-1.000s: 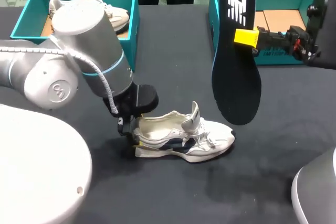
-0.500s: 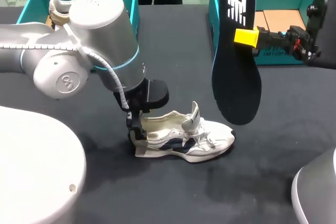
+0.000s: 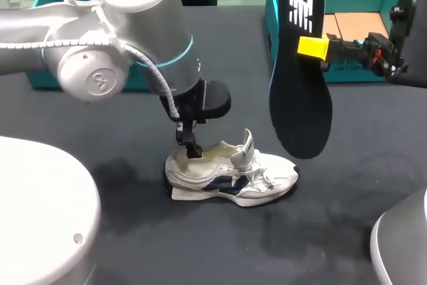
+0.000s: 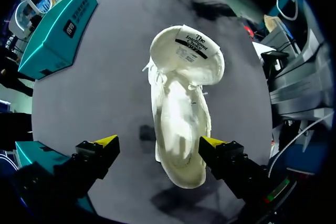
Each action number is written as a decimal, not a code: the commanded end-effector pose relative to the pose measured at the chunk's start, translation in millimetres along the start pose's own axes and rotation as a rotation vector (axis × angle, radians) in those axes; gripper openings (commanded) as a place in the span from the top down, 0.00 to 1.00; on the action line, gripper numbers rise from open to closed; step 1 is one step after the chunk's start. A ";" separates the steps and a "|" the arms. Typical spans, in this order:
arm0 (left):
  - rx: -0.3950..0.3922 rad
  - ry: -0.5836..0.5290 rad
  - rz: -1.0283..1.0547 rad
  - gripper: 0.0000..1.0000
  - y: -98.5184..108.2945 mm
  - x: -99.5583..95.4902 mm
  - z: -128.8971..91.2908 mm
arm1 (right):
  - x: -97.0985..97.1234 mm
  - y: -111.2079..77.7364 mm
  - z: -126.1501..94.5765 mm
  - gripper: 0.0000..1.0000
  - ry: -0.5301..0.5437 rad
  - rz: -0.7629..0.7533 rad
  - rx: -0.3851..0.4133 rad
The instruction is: Take the shoe out of the shoebox, open the shoe tongue, remove and reinsert the insole, then place the shoe into the shoebox
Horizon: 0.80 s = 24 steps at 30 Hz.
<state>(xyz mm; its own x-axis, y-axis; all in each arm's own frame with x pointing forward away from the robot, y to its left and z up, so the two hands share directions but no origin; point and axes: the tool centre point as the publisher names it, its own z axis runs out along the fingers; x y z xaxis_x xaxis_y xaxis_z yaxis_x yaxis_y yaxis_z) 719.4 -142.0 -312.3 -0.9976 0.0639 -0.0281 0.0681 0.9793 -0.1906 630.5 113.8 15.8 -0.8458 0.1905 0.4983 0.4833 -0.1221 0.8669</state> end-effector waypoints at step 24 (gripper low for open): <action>-0.042 0.094 -0.013 0.53 -11.4 -5.6 86.4 | 9.3 -7.1 -3.7 1.00 -0.052 0.000 -0.012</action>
<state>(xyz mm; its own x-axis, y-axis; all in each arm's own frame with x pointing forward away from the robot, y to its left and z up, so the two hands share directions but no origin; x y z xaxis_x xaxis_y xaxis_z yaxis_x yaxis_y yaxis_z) 726.1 -170.8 -390.9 -0.9956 0.0655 0.0674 0.0553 0.9881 -0.1438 630.8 113.7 15.7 -0.8446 0.1957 0.4983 0.4834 -0.1211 0.8670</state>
